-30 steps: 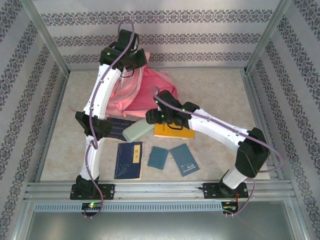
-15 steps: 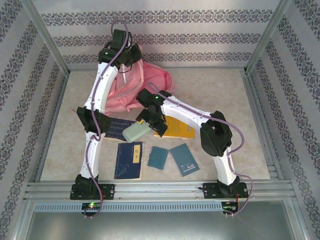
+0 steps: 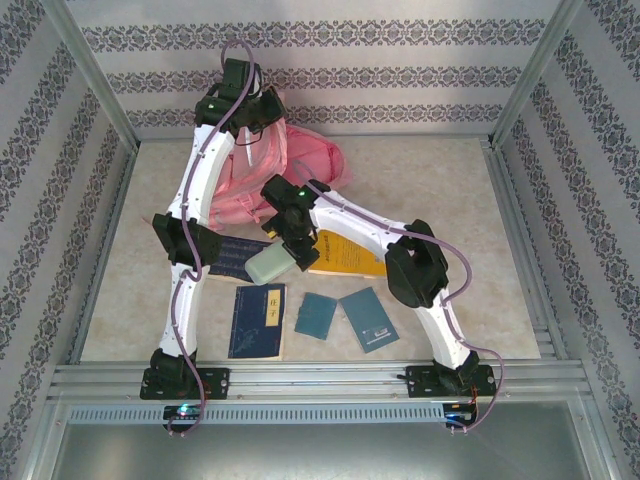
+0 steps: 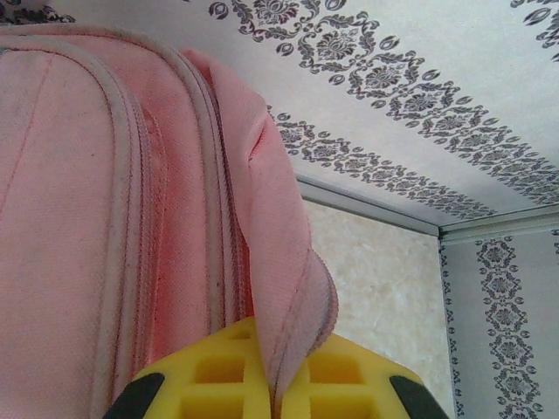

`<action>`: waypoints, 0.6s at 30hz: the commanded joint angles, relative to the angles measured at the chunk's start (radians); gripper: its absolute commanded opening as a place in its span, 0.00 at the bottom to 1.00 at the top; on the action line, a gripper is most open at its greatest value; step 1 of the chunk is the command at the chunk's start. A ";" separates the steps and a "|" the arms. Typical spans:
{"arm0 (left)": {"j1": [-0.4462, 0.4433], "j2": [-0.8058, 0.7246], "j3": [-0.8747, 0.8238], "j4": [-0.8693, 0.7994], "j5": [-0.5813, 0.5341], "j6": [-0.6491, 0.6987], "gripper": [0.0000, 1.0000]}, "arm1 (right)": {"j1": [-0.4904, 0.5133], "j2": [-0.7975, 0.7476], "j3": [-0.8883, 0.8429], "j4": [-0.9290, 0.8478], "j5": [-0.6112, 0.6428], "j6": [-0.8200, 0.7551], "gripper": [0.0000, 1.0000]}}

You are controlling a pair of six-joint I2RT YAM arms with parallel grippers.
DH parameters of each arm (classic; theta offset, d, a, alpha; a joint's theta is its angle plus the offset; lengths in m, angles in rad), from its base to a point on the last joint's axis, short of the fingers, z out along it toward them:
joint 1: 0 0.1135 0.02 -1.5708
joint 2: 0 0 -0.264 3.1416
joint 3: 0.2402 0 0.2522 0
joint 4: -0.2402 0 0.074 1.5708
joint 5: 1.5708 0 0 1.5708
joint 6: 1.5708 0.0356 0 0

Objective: Pack the student bag

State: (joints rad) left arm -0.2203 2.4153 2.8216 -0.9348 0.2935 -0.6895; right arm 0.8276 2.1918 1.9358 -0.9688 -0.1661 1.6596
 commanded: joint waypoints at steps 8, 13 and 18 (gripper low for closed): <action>0.021 -0.024 0.032 0.007 0.040 -0.001 0.00 | 0.006 0.075 -0.056 0.095 0.023 0.052 0.98; 0.021 -0.031 0.031 -0.003 0.049 -0.001 0.00 | 0.002 0.073 -0.110 0.169 0.042 0.059 0.90; 0.019 -0.044 0.031 -0.012 0.051 0.001 0.00 | -0.003 0.016 -0.156 0.213 0.070 0.048 0.74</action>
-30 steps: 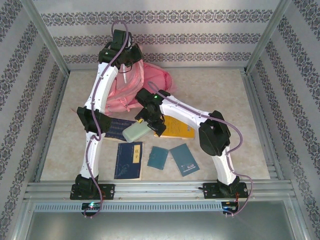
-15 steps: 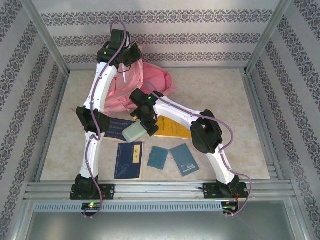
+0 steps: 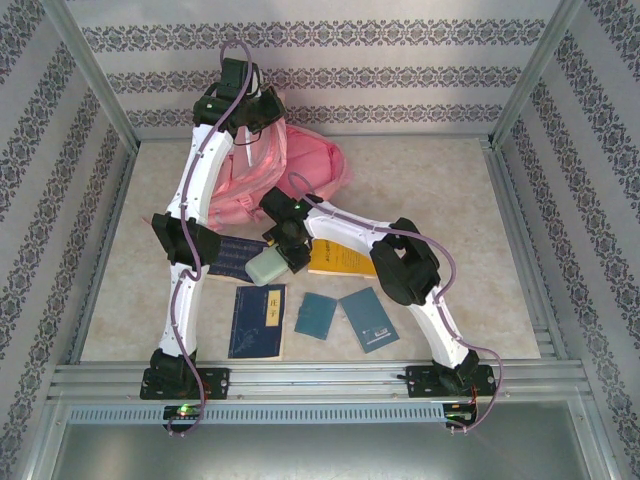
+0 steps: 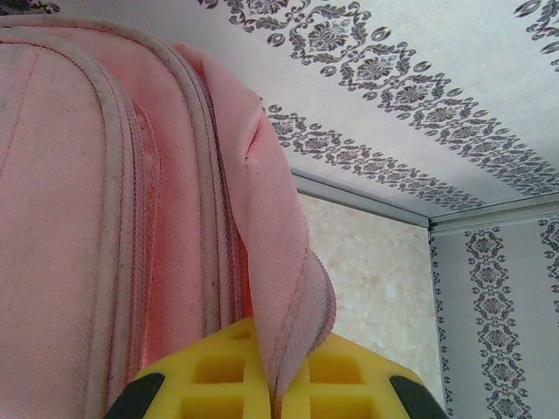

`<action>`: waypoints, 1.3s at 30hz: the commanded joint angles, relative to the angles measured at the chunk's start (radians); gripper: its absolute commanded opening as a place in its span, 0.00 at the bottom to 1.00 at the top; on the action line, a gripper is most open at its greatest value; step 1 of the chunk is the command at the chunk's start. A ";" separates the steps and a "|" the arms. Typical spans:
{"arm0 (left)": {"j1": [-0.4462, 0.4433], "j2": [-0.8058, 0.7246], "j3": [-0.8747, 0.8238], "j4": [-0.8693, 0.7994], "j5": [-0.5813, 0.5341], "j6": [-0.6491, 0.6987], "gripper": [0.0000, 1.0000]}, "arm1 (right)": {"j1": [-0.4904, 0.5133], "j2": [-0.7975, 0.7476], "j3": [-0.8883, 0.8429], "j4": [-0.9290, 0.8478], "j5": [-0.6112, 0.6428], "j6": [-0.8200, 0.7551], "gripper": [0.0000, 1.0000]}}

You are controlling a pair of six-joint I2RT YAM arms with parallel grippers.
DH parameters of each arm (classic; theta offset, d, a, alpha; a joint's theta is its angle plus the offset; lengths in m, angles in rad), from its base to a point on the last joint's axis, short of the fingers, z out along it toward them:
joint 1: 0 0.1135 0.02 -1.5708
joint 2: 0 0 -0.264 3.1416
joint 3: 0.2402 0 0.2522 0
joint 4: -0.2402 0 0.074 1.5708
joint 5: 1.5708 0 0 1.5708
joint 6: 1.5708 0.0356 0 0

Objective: Pack the student bag

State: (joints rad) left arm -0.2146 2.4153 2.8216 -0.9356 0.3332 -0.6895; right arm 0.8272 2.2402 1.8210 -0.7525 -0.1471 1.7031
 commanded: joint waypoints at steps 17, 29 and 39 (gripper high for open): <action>-0.009 -0.165 0.036 -0.039 0.058 0.020 0.00 | -0.128 -0.706 -0.444 0.141 0.260 -0.401 0.56; -0.093 -0.231 0.037 -0.134 0.245 0.123 0.00 | -0.351 -1.153 -0.654 0.086 0.281 -0.798 0.52; -0.219 -0.292 0.037 -0.253 0.285 0.224 0.00 | -0.369 -1.150 -0.604 0.132 0.183 -0.893 0.55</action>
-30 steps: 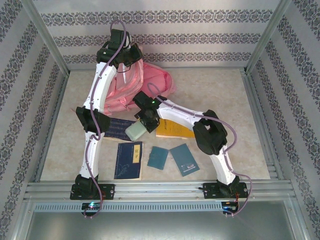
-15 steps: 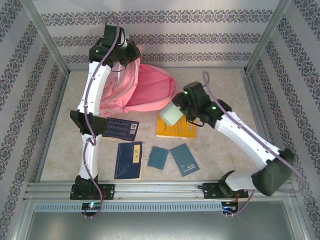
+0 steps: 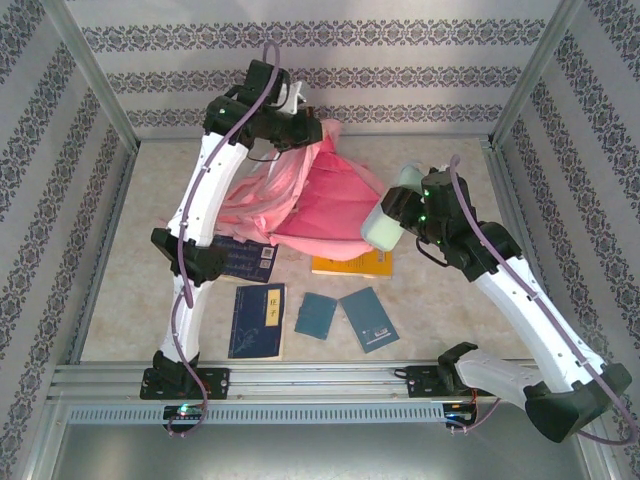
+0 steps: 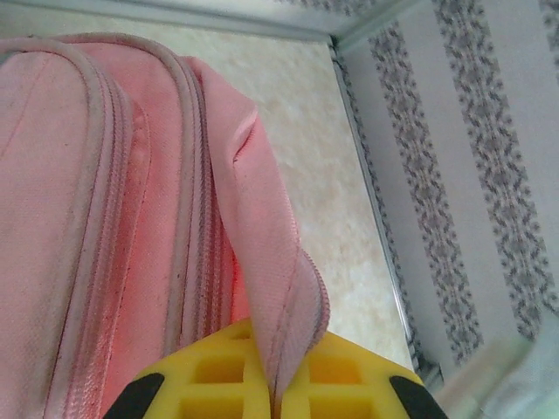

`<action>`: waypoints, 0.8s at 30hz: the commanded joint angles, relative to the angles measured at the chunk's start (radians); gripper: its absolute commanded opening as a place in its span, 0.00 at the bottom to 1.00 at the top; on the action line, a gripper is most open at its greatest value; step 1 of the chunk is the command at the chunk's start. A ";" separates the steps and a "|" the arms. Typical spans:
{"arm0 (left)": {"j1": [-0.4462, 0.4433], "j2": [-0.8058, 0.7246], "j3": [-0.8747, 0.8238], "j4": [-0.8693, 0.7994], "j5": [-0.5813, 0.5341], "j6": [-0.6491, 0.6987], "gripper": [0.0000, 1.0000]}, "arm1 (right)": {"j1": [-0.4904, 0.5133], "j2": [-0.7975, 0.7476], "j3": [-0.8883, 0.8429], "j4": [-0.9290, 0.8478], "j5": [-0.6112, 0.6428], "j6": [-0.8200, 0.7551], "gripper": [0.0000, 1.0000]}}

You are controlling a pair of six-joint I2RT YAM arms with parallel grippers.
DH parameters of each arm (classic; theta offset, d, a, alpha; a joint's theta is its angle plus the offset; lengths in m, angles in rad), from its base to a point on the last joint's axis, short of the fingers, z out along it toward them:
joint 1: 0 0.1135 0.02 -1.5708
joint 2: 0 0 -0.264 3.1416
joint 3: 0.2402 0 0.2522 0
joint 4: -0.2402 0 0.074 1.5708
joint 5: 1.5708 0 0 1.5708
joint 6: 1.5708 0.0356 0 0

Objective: Pack the student bag

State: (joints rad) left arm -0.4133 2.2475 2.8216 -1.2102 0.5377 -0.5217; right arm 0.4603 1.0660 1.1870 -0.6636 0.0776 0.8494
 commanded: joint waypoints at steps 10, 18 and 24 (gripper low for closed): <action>-0.032 -0.146 0.036 -0.011 0.108 0.078 0.00 | -0.001 0.281 -0.012 0.364 -0.147 0.161 0.63; -0.034 -0.116 0.038 0.017 0.076 0.028 0.00 | 0.089 0.473 0.106 0.338 -0.078 0.278 0.68; -0.041 -0.094 0.038 0.074 0.050 -0.019 0.00 | 0.085 0.593 0.200 0.262 -0.062 0.240 0.90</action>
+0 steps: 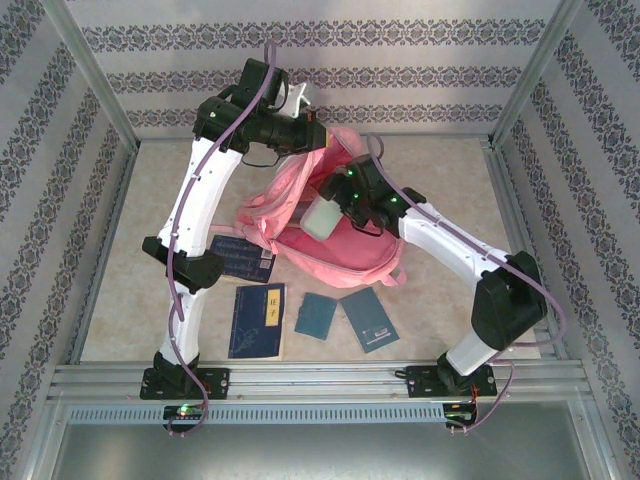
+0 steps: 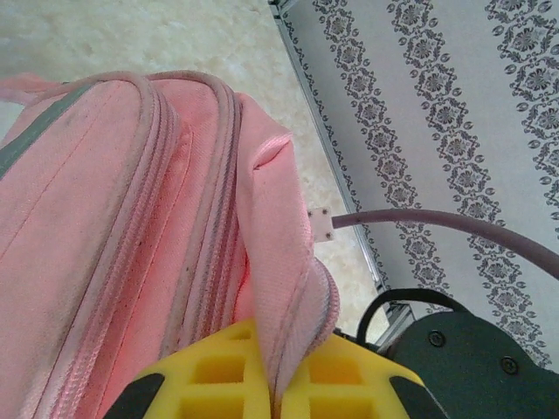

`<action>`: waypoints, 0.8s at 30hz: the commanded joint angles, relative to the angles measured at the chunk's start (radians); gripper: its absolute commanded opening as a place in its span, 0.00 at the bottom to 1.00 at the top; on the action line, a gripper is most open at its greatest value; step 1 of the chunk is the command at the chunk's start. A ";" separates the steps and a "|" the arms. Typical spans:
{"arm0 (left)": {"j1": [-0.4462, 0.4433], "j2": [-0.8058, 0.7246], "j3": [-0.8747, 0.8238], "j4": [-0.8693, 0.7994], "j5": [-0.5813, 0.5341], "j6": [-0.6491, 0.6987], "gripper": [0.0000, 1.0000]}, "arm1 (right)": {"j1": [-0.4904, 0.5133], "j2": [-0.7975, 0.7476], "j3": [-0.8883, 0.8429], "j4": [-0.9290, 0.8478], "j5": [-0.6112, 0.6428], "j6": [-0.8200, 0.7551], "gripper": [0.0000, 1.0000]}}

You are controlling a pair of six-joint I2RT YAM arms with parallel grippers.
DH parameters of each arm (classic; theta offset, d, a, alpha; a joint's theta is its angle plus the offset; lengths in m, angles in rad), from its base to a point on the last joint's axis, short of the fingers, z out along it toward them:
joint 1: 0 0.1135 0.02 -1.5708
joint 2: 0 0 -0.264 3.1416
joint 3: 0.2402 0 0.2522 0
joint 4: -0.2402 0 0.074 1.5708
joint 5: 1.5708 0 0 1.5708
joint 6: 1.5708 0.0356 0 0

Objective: Pack the student bag

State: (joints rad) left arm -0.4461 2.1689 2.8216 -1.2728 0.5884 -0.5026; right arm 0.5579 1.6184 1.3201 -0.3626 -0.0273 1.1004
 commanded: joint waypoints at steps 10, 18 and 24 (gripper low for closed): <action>-0.005 0.019 0.039 0.142 -0.164 -0.068 0.00 | -0.019 0.011 0.194 -0.190 0.054 -0.357 0.98; 0.010 0.075 0.040 0.152 -0.252 -0.083 0.00 | -0.035 -0.289 -0.071 -0.106 0.076 -0.598 0.97; 0.008 0.132 0.040 0.163 -0.222 -0.115 0.00 | -0.019 -0.428 -0.156 -0.246 0.037 -0.675 0.86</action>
State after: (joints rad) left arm -0.4500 2.2780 2.8243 -1.1687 0.3870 -0.5884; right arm 0.5156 1.2316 1.2194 -0.5251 0.0338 0.5072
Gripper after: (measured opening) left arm 0.061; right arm 0.876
